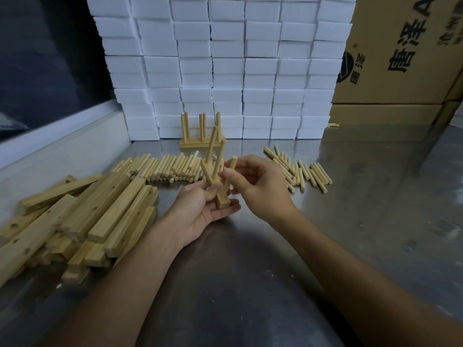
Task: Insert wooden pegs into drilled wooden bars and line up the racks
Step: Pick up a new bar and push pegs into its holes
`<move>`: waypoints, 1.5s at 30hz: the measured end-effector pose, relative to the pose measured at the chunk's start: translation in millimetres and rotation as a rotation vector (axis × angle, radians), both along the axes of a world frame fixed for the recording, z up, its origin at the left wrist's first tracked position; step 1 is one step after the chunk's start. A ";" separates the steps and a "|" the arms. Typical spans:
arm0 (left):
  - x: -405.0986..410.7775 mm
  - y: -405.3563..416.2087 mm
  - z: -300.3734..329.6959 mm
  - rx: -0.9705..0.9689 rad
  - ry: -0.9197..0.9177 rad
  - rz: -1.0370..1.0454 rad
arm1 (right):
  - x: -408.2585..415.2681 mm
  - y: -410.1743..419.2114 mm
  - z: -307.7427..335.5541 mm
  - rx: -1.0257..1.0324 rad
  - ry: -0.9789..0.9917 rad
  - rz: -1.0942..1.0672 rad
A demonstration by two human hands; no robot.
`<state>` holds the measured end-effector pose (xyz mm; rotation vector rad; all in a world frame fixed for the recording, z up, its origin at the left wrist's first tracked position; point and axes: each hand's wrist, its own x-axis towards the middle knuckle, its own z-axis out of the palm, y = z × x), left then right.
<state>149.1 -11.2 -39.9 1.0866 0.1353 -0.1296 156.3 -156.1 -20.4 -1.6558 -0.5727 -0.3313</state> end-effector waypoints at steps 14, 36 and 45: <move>-1.1 -3.3 0.5 0.052 -0.014 0.020 | 2.5 -0.1 -4.5 0.022 0.022 -0.136; -0.5 -1.7 6.4 -0.053 0.042 0.061 | 1.8 2.2 -26.7 -0.404 -0.064 -0.219; 3.3 -1.9 0.4 -0.137 -0.025 0.091 | 9.6 -0.7 -27.3 -0.363 0.008 -0.259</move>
